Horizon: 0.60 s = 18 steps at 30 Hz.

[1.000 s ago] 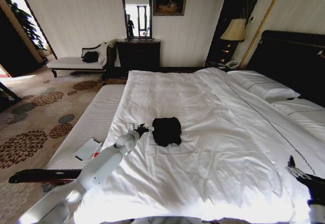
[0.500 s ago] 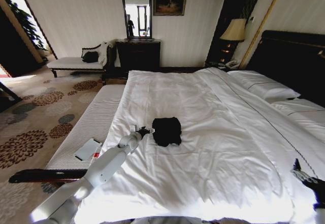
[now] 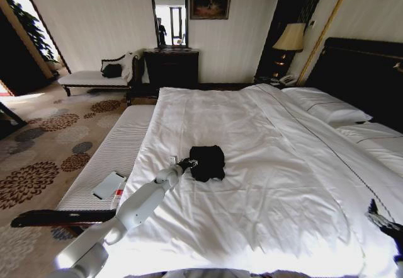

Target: Fold the clothes on the bed.

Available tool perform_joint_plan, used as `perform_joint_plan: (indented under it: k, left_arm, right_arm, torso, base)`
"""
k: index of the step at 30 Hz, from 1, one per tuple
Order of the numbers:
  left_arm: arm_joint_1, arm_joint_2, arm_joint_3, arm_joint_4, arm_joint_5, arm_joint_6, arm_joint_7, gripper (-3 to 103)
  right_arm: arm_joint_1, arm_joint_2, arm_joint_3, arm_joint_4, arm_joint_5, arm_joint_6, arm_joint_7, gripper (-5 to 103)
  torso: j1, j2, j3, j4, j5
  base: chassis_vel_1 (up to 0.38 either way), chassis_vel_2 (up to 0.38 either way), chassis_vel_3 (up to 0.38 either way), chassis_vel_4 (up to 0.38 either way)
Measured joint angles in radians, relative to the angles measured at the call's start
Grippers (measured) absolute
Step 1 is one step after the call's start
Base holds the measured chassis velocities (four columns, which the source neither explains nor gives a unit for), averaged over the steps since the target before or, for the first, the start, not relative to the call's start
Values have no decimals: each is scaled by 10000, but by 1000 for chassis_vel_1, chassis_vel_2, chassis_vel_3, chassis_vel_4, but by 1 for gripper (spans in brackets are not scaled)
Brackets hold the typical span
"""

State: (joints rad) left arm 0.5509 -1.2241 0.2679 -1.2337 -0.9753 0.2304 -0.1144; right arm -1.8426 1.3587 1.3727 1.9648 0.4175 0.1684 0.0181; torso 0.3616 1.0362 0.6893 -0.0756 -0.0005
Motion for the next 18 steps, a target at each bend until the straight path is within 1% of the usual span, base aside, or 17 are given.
perform_joint_plan:
  k: [1, 5, 7, 8, 10, 14, 15, 16, 18]
  left_arm:
    - [0, 0, 0, 0, 0, 0, 0, 59]
    - [13, 114, -124, -24, -56, -16, -54, 38]
    - [31, 153, -141, -47, -61, -24, -65, 38]
    - [54, 213, -165, -70, -71, -29, -74, 27]
    - [60, 238, -178, -76, -81, -30, -75, 27]
    - [75, 305, -227, -56, -94, -40, -69, 6]
    - [75, 305, -227, -56, -94, -40, -69, 6]
    - [75, 314, -229, -56, -95, -43, -64, 2]
    - [69, 313, -234, -48, -95, -48, -38, 1]
  right_arm:
    - [0, 0, 0, 0, 0, 0, 0, 100]
    - [2, -7, -20, -42, -1, 3, 7, 100]
    - [3, -10, -26, -50, -1, 4, 8, 100]
    - [10, -17, -40, -61, 0, 4, 12, 100]
    - [14, -21, -48, -63, -1, 4, 15, 100]
    - [33, -47, -79, -49, 0, -6, 32, 100]
    - [33, -47, -79, -49, 0, -6, 32, 100]
    - [33, -58, -79, -45, 0, -8, 38, 100]
    - [25, -79, -73, -35, 34, -15, 50, 100]
  torso:
    - [0, 0, 0, 0, 0]
    - [0, 0, 0, 0, -1]
    - [0, 0, 0, 1, 0]
    - [0, 0, 0, 1, -1]
    - [0, 0, 0, 1, -1]
    - [0, 0, 0, 0, -1]
    - [0, 0, 0, 0, -1]
    - [0, 0, 0, 0, -2]
    - [0, 1, 0, 1, -1]
  base:
    - [0, 0, 0, 0]
    - [0, 0, 0, 0]
    - [0, 0, 0, 0]
    - [0, 0, 0, 0]
    - [0, 0, 0, 0]
    - [0, 0, 0, 0]
    - [0, 0, 0, 0]
    - [0, 0, 0, 0]
    - [0, 0, 0, 0]
